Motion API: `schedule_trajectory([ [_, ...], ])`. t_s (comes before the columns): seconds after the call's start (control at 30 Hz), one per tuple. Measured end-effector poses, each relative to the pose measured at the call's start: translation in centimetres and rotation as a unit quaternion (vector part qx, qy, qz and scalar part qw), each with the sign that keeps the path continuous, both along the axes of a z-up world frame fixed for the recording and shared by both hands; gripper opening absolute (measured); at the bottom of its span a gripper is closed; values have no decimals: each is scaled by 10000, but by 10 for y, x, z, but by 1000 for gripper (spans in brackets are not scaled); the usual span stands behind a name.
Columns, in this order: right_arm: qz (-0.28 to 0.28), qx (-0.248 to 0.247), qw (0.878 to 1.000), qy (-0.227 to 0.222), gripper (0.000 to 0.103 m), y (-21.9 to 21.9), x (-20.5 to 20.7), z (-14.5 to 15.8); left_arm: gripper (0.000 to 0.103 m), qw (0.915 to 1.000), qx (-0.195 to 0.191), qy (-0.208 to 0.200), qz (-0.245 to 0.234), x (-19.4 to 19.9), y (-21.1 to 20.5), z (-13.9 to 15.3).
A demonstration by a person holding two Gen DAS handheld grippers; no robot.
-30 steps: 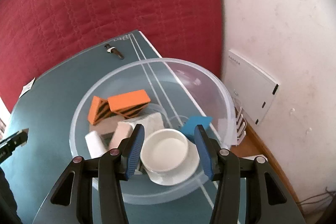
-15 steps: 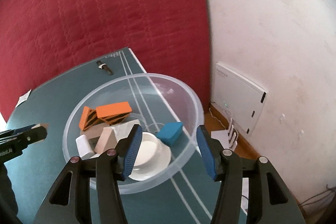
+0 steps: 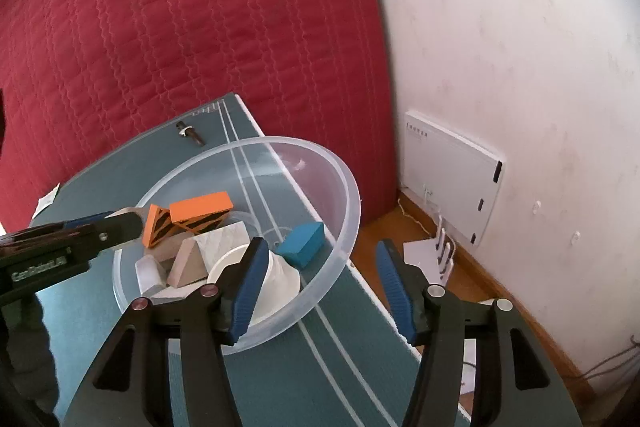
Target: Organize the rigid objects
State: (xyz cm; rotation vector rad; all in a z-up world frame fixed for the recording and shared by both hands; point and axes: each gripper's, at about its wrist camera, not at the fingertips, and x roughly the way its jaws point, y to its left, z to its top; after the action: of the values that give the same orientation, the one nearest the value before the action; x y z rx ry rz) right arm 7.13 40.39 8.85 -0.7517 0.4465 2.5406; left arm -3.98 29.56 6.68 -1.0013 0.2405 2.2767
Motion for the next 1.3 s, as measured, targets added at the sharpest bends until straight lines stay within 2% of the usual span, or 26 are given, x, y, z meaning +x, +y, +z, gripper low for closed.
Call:
schedule_trajectory([
  [0.07, -3, 8, 10000, 10, 58, 0, 0, 1, 41, 10000, 24, -40, 13, -2, 5, -2],
  [0.13, 12, 8, 10000, 35, 58, 1, 1, 1, 49, 9999, 43, -60, 75, -3, 5, -4],
  [0.2, 16, 1, 10000, 65, 58, 1, 1, 0, 67, 9998, 83, -47, 155, 3, 2, -3],
  [0.5, 22, -95, 9999, 64, 58, 3, 4, -3, 83, 9990, 10, -2, 456, 5, -11, -13],
  [0.57, 30, -90, 9999, 76, 60, 2, 5, -2, 89, 9983, -61, 113, 576, 8, -14, -13],
  [0.67, 48, -99, 9999, 123, 70, 0, 8, -1, 102, 9958, -286, 438, 745, 16, -17, -10],
  [0.73, 69, -118, 9998, 149, 78, -2, 9, -1, 102, 9938, -421, 600, 840, 21, -18, -9],
  [0.83, 180, -197, 9995, 152, 84, -6, 11, -1, 102, 9930, -462, 593, 909, 27, -22, -7],
  [1.0, 395, -182, 9990, 134, 91, -16, 13, 0, 102, 9900, -575, 801, 1012, 39, -24, -3],
  [1.3, 645, 205, 9977, 65, 99, -40, 19, 7, 102, 9845, -631, 1101, 1214, 56, -32, 12],
])
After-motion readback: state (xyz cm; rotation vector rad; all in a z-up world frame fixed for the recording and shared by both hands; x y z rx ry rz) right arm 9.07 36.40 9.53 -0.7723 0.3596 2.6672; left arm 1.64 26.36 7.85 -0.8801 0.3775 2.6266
